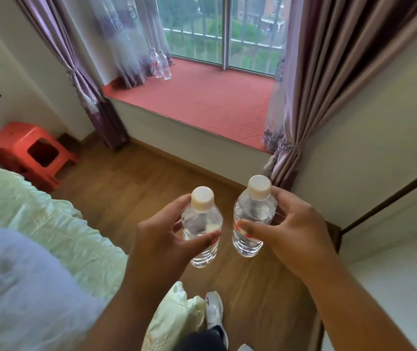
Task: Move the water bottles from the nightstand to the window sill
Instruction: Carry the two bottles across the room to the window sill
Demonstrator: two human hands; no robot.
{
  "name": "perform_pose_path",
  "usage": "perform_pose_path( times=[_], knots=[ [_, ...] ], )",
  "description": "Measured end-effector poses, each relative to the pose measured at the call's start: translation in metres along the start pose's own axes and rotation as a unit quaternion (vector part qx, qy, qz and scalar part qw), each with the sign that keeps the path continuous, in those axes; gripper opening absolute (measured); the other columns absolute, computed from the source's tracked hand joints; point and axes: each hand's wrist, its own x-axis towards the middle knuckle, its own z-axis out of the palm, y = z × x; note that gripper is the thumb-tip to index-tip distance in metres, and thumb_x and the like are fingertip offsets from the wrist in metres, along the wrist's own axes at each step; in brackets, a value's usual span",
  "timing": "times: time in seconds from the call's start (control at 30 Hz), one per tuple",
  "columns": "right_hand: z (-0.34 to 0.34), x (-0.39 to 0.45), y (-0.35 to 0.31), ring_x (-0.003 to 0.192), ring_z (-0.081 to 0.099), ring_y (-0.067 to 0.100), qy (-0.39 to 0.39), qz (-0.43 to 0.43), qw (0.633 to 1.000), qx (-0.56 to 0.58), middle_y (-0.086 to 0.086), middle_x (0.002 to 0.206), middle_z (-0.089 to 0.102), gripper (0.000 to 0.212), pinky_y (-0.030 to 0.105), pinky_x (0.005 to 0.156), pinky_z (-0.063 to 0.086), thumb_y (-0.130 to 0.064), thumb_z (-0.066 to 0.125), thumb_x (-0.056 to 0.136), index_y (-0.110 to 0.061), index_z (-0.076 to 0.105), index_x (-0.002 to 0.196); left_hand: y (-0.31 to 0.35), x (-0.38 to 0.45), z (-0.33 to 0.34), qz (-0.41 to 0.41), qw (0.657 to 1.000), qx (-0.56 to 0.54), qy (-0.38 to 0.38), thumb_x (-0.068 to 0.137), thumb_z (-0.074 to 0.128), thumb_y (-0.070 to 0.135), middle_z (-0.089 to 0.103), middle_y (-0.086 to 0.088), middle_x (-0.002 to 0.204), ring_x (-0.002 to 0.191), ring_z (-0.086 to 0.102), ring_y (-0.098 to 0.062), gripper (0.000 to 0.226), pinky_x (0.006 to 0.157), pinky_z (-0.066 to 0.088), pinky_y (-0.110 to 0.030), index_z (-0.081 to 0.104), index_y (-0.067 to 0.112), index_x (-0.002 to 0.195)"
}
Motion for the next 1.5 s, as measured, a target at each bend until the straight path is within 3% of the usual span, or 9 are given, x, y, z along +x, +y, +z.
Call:
perform_pose_path(
  times=[0.17,0.3,0.5,0.7,0.83,1.0,1.13,1.3,1.5],
  knots=[
    [-0.014,0.050,0.008,0.108,0.063,0.002,0.031,0.020,0.999,-0.040,-0.015,0.124,0.067,0.088,0.018,0.086,0.052,-0.047,0.091,0.060,-0.035,0.054,0.139,-0.023,0.071,0.022,0.036,0.999,-0.020,-0.019,0.070,0.087,0.051,0.057,0.045,0.121,0.109,0.061,0.013,0.073,0.081,0.049,-0.005,0.048,0.058,0.132],
    [-0.019,0.105,-0.003,0.107,0.064,0.002,0.071,0.017,0.994,-0.080,-0.013,0.122,0.068,0.088,0.028,0.090,0.056,-0.048,0.091,0.060,-0.034,0.055,0.139,-0.036,0.140,0.026,0.066,0.995,-0.062,-0.031,0.073,0.087,0.046,0.060,0.042,0.120,0.107,0.062,0.014,0.071,0.080,0.049,-0.004,0.051,0.051,0.134],
    [0.005,0.180,-0.029,0.105,0.064,-0.003,0.102,-0.022,0.991,-0.080,-0.015,0.120,0.068,0.089,0.018,0.088,0.054,-0.053,0.091,0.059,-0.033,0.055,0.139,-0.059,0.224,0.000,0.082,0.994,-0.075,-0.024,0.070,0.090,0.044,0.065,0.038,0.115,0.102,0.066,0.010,0.071,0.078,0.053,-0.008,0.056,0.047,0.132],
    [0.056,0.238,-0.060,0.101,0.064,-0.007,0.024,-0.060,0.997,-0.042,-0.023,0.114,0.069,0.082,0.027,0.089,0.056,-0.049,0.092,0.059,-0.037,0.060,0.134,-0.095,0.256,-0.047,0.042,0.997,-0.052,0.034,0.066,0.095,0.037,0.069,0.032,0.112,0.097,0.068,0.010,0.072,0.077,0.051,-0.007,0.064,0.038,0.130],
    [0.101,0.289,-0.077,0.102,0.062,-0.010,-0.052,-0.104,0.992,-0.037,-0.023,0.116,0.069,0.080,0.014,0.084,0.052,-0.052,0.090,0.061,-0.039,0.058,0.133,-0.128,0.265,-0.081,0.000,0.997,-0.008,0.079,0.066,0.094,0.041,0.068,0.034,0.113,0.099,0.067,0.011,0.071,0.080,0.051,-0.007,0.065,0.034,0.131],
    [0.160,0.356,-0.098,0.099,0.064,-0.011,-0.131,-0.152,0.979,-0.020,-0.024,0.115,0.069,0.079,0.009,0.079,0.050,-0.051,0.091,0.060,-0.039,0.059,0.132,-0.168,0.278,-0.118,-0.075,0.983,0.057,0.160,0.064,0.090,0.052,0.068,0.031,0.115,0.102,0.066,0.010,0.075,0.086,0.053,-0.012,0.061,0.040,0.133],
    [0.202,0.412,-0.110,0.100,0.066,-0.007,-0.203,-0.163,0.965,0.019,-0.024,0.113,0.070,0.078,0.027,0.087,0.056,-0.048,0.092,0.059,-0.038,0.061,0.130,-0.194,0.302,-0.137,-0.141,0.958,0.119,0.218,0.063,0.086,0.062,0.070,0.022,0.119,0.105,0.067,0.005,0.081,0.089,0.059,-0.027,0.059,0.039,0.136],
    [0.243,0.488,-0.126,0.102,0.065,-0.008,-0.246,-0.188,0.950,0.042,-0.026,0.116,0.068,0.086,0.032,0.088,0.058,-0.053,0.091,0.054,-0.043,0.058,0.132,-0.211,0.353,-0.154,-0.205,0.923,0.161,0.284,0.057,0.085,0.068,0.072,0.023,0.109,0.096,0.068,0.005,0.084,0.084,0.061,-0.030,0.059,0.042,0.133],
    [0.276,0.570,-0.153,0.097,0.066,-0.006,-0.278,-0.248,0.928,0.029,-0.028,0.109,0.069,0.080,0.034,0.085,0.058,-0.054,0.088,0.055,-0.046,0.057,0.129,-0.225,0.402,-0.159,-0.239,0.892,0.190,0.333,0.057,0.075,0.080,0.072,0.027,0.103,0.091,0.068,0.007,0.078,0.078,0.061,-0.026,0.057,0.050,0.128]
  ],
)
